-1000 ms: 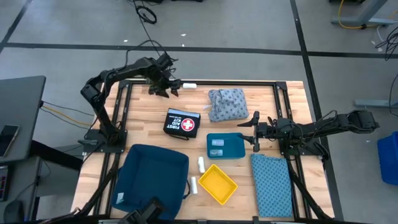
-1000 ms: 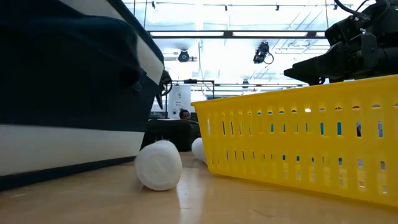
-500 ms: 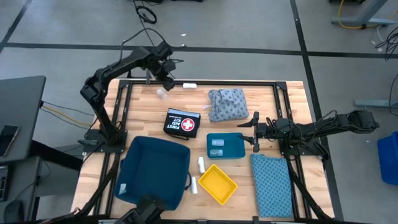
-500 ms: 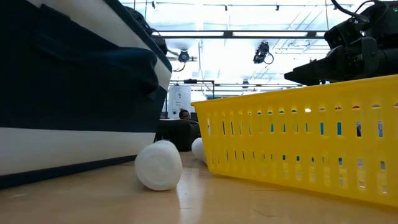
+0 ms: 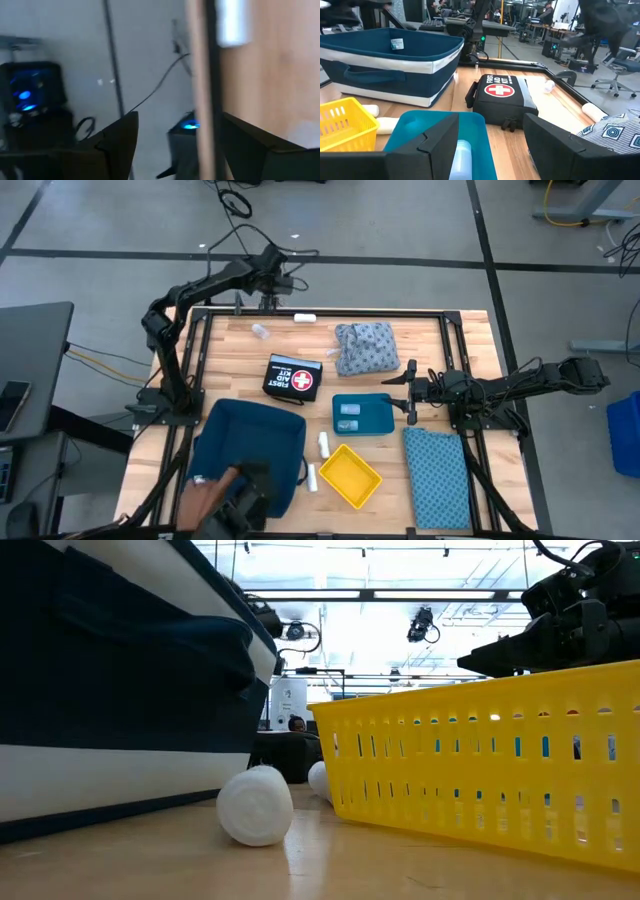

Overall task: Pick & place medical supplies in basket/bin
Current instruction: Put the pill bottle into the blue bin

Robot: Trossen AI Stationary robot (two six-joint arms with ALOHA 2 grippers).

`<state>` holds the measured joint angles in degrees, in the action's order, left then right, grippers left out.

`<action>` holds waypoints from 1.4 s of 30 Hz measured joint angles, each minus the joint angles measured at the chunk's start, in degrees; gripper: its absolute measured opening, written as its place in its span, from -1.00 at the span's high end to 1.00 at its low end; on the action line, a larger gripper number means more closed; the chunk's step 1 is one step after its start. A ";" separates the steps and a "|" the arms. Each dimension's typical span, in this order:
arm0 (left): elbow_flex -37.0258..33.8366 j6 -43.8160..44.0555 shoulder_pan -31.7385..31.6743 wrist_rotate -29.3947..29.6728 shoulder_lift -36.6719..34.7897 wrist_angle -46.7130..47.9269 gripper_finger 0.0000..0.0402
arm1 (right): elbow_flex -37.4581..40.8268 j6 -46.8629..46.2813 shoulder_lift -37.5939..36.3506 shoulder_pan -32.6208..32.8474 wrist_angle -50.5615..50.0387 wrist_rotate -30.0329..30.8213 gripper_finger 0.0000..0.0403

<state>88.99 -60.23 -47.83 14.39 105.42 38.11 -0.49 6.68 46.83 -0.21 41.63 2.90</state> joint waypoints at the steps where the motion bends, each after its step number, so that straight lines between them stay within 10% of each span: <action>1: 0.00 -0.02 -1.01 0.69 0.73 -2.33 -0.25 | -0.02 0.00 0.02 0.00 0.00 0.00 -0.16; 8: 0.00 1.05 -7.79 1.27 3.67 -10.36 -0.25 | 0.00 0.02 0.01 0.00 -0.02 0.00 -0.16; 20: -0.03 -3.76 -9.87 -15.88 7.89 6.69 -0.05 | -0.01 0.70 0.02 -0.02 -0.33 1.45 -0.16; 42: -0.04 -2.89 -7.63 -14.37 4.73 11.74 0.14 | -0.01 0.67 0.02 -0.02 -1.11 2.04 -0.16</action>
<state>88.95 -63.12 -55.45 0.02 110.16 49.85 -0.50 7.35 46.85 -0.23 40.51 4.93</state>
